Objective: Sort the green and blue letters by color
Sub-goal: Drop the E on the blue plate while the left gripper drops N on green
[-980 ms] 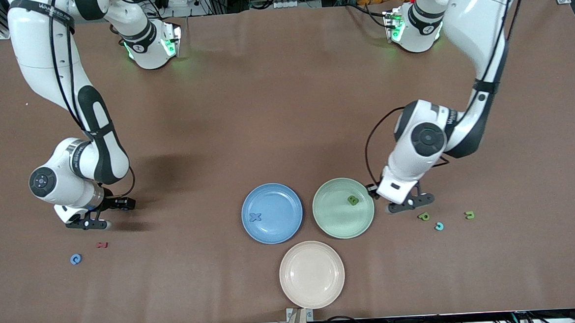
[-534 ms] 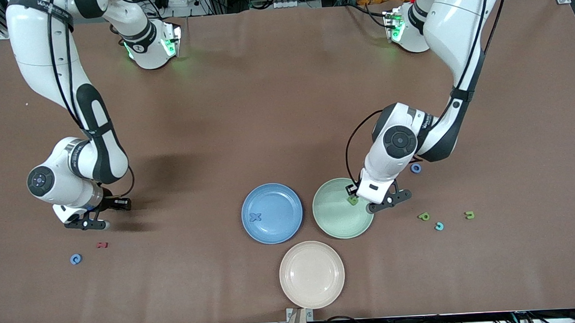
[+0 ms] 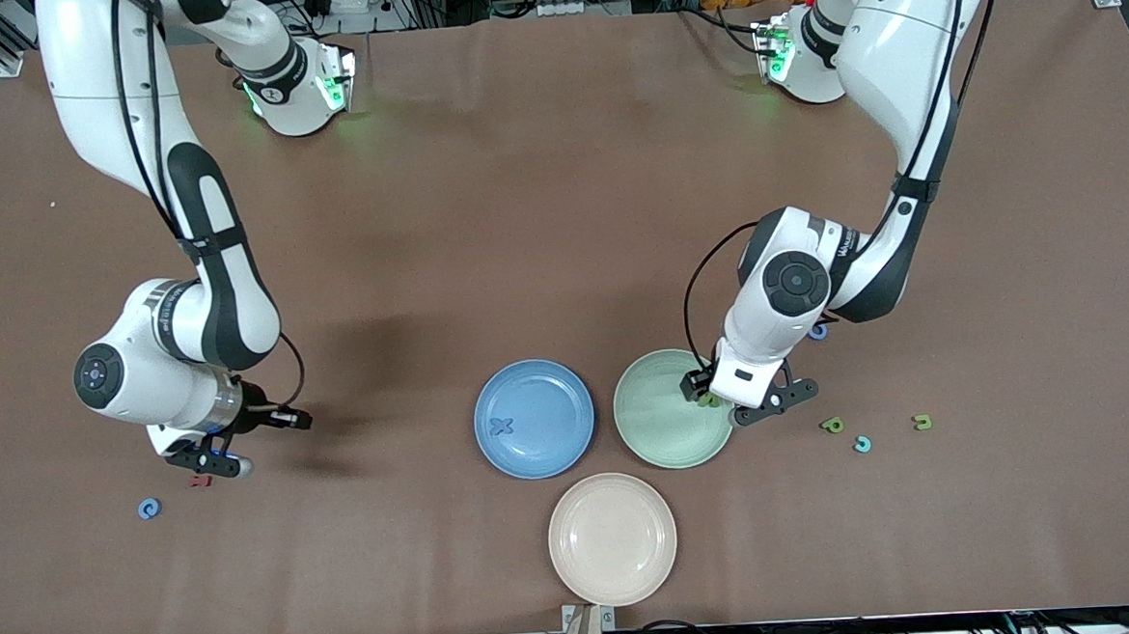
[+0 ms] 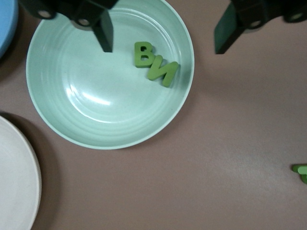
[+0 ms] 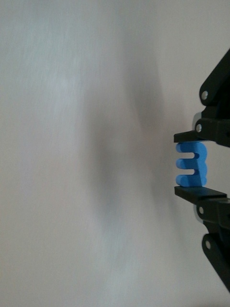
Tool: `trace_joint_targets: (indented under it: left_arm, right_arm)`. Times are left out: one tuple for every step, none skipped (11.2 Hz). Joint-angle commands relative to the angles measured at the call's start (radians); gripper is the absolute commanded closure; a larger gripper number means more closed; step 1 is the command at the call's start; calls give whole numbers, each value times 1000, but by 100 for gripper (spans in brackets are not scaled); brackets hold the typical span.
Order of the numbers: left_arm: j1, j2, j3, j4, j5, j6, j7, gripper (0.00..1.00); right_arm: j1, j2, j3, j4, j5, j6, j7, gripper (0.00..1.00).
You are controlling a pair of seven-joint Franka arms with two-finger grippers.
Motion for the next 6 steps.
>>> trace_joint_targets:
  left_arm:
    - [51,-18,5,-2,1,-20,127,0]
    - [80,-18,4,0,2,-23,194,0]
    - [113,-13,2,0,2,-23,275,0]
    - [153,-7,-2,0,2,-23,372,0]
    - [184,-2,-5,-2,2,-23,466,0]
    - [209,7,-5,-3,2,-23,545,0]
  right_arm:
    - [13,23,75,99,50,-18,186,100]
    - [15,29,110,123,50,-15,265,100]
    - [15,37,146,147,50,-13,347,100]
    - [30,48,173,161,49,-10,423,100]
    - [62,63,180,188,49,-6,498,100]
    - [97,81,180,216,49,8,578,100]
